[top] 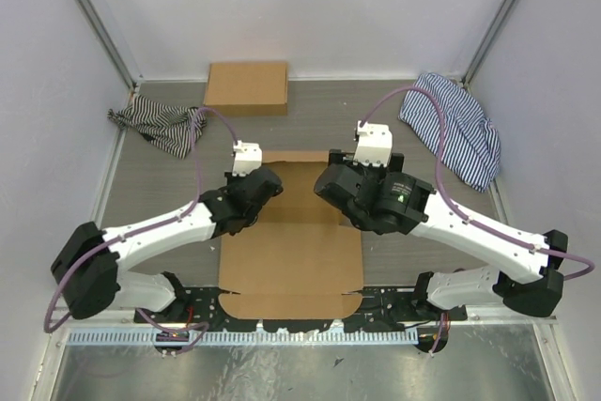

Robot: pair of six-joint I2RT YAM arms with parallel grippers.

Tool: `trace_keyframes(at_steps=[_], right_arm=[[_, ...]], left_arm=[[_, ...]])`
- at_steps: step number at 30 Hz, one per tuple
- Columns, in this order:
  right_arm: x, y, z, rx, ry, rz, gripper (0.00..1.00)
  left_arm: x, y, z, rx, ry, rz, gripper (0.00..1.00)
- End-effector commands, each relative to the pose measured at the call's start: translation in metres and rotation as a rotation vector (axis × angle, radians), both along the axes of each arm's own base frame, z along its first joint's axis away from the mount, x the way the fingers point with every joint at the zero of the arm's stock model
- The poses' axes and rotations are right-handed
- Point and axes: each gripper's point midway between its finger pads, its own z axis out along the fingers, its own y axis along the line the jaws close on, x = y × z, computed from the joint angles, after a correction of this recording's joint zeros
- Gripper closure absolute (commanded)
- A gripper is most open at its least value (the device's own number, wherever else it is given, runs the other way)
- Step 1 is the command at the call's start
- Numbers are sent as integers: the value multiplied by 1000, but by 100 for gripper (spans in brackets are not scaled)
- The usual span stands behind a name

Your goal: Fold the paper box

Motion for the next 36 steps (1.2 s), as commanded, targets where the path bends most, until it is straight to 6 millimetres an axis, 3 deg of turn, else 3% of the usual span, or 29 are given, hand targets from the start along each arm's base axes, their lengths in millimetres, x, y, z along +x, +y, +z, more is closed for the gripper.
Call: trace_keyframes(at_steps=[1, 5, 7, 9, 11, 12, 13, 16, 18, 22, 24, 28, 36], right_arm=[[13, -3, 11, -19, -77, -3, 7], [36, -5, 30, 77, -88, 66, 36], [52, -16, 44, 130, -111, 73, 62], [66, -34, 56, 168, -136, 48, 73], [81, -53, 61, 163, -155, 1, 74], [92, -62, 54, 140, -141, -20, 77], [104, -77, 44, 123, -119, -46, 79], [127, -85, 5, 130, -40, 35, 80], [130, -87, -25, 164, -8, 83, 80], [129, -99, -52, 248, -1, 119, 81], [127, -93, -58, 306, 14, 185, 82], [115, -62, -68, 378, 51, 368, 81], [107, -36, -84, 438, 51, 538, 78]], left_arm=[[-12, 23, 17, -44, -91, 17, 100], [-19, 37, 23, -115, -182, 27, 100], [-23, 45, 26, -134, -208, 41, 100], [-27, 50, 29, -158, -224, 46, 100], [-30, 55, 32, -176, -232, 51, 100], [-32, 56, 33, -186, -236, 52, 100], [-33, 58, 34, -194, -238, 55, 100], [-37, 63, 36, -215, -246, 70, 100], [-38, 65, 40, -234, -256, 76, 100], [-39, 61, 55, -278, -270, 56, 100], [-38, 58, 63, -279, -264, 48, 100], [-33, 47, 67, -255, -238, 21, 100], [-30, 34, 58, -268, -218, -18, 100]])
